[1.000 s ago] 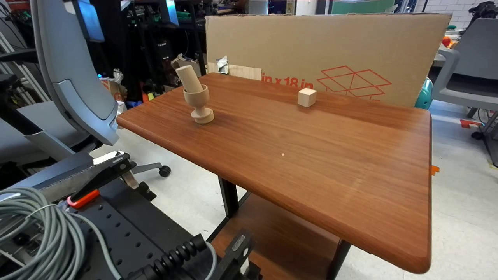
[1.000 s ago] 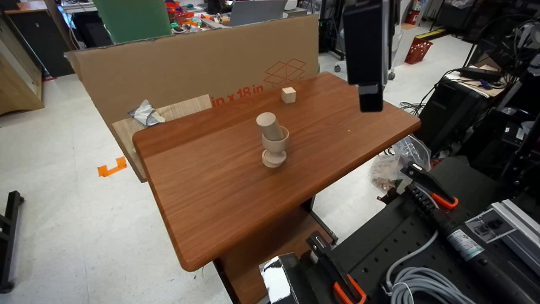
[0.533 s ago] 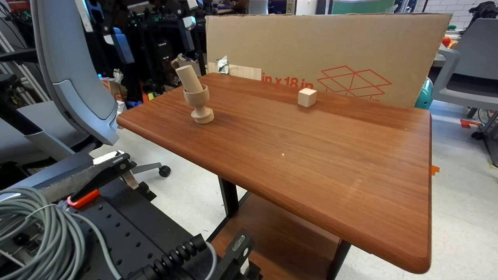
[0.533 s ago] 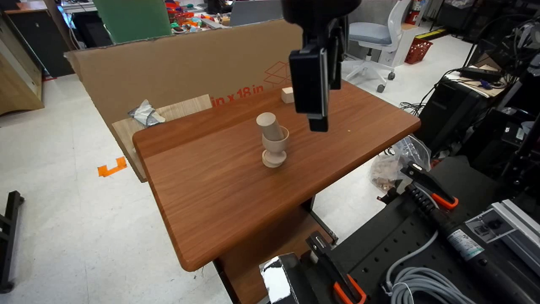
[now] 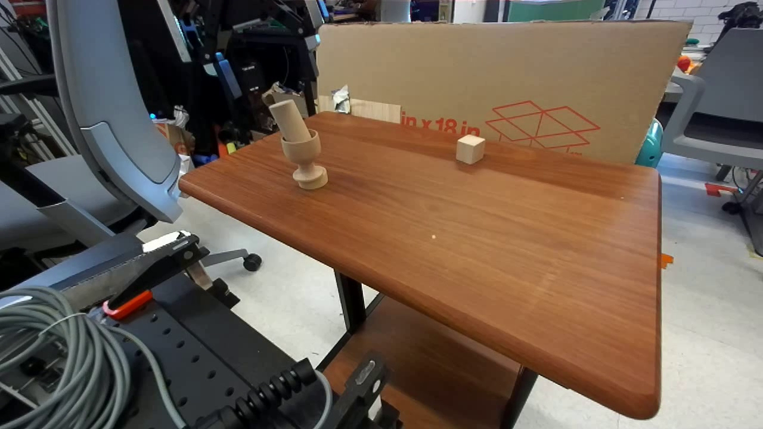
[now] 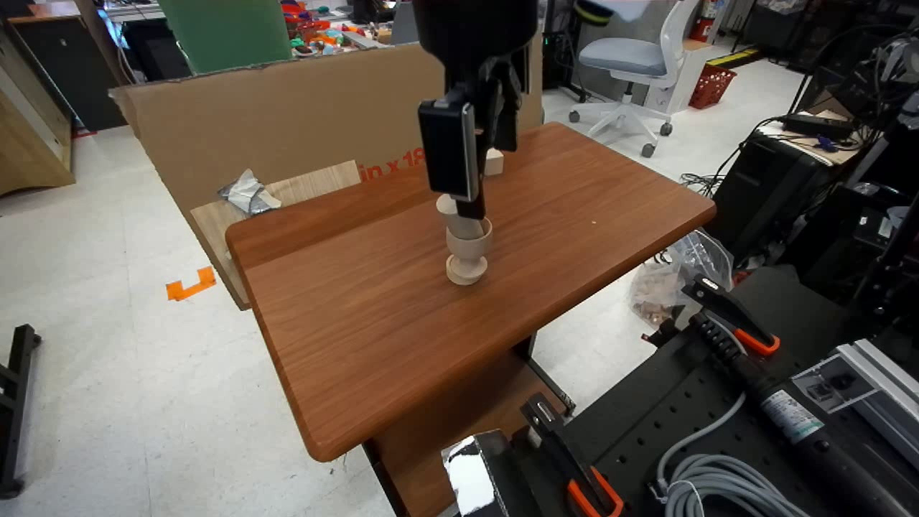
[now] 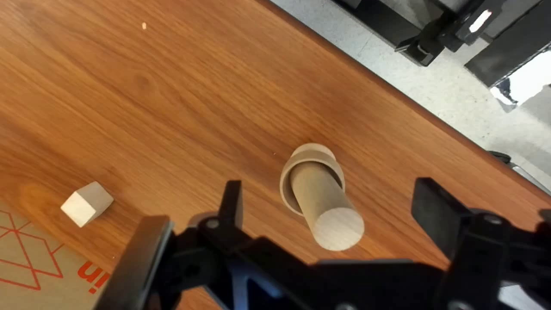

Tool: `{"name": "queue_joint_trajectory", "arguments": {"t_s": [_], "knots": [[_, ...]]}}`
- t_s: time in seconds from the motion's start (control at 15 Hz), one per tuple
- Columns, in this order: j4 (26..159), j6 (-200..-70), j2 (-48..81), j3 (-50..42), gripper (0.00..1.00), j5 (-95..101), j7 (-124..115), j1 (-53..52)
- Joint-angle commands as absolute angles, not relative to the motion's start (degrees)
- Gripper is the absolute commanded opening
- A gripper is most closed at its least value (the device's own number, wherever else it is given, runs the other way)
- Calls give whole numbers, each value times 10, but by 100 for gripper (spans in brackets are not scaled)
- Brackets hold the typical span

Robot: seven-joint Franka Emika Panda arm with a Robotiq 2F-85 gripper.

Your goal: Remove the cylindrical block from the cup and put it on the table

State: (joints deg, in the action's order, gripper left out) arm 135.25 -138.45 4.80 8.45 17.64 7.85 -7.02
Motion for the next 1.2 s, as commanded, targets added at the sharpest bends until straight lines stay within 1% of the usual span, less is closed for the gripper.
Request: {"name": "queue_joint_trajectory", "arguments": {"t_s": [0.0, 0.33, 0.4, 0.8, 0.93, 1.0, 1.13], "knots": [[1306, -1383, 101, 82, 100, 193, 52, -82], [1278, -1373, 143, 79, 100, 194, 47, -94], [1277, -1374, 147, 78, 82, 197, 46, -97], [1290, -1377, 137, 78, 34, 206, 50, -104], [1291, -1377, 134, 78, 20, 205, 50, -103], [1290, -1376, 131, 78, 12, 203, 51, -102], [1291, -1376, 124, 77, 10, 201, 52, -101]]}}
